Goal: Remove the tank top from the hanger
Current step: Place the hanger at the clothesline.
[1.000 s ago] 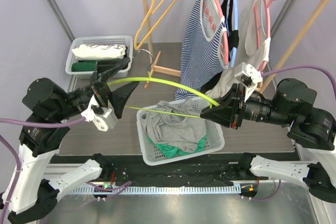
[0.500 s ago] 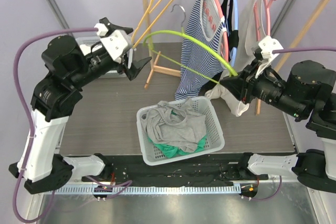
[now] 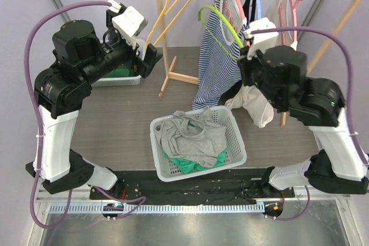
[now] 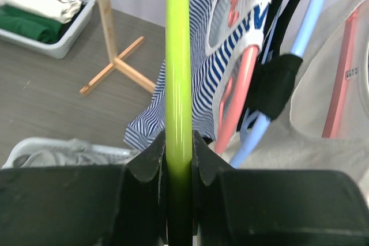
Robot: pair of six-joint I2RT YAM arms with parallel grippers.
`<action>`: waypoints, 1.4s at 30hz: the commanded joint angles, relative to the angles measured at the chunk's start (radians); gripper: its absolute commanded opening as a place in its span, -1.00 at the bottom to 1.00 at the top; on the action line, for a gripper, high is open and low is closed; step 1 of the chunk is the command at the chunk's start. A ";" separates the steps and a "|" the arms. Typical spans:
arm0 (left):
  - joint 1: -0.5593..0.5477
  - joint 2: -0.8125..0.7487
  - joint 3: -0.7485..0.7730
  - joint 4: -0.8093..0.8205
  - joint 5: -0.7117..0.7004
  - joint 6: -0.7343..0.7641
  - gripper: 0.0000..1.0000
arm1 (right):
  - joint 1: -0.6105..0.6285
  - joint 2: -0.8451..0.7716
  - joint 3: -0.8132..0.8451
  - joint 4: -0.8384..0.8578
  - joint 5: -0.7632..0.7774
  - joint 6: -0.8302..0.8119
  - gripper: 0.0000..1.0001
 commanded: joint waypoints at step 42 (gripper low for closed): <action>0.003 -0.179 -0.262 0.031 0.032 -0.193 0.99 | -0.130 0.296 0.057 0.397 0.117 0.076 -0.98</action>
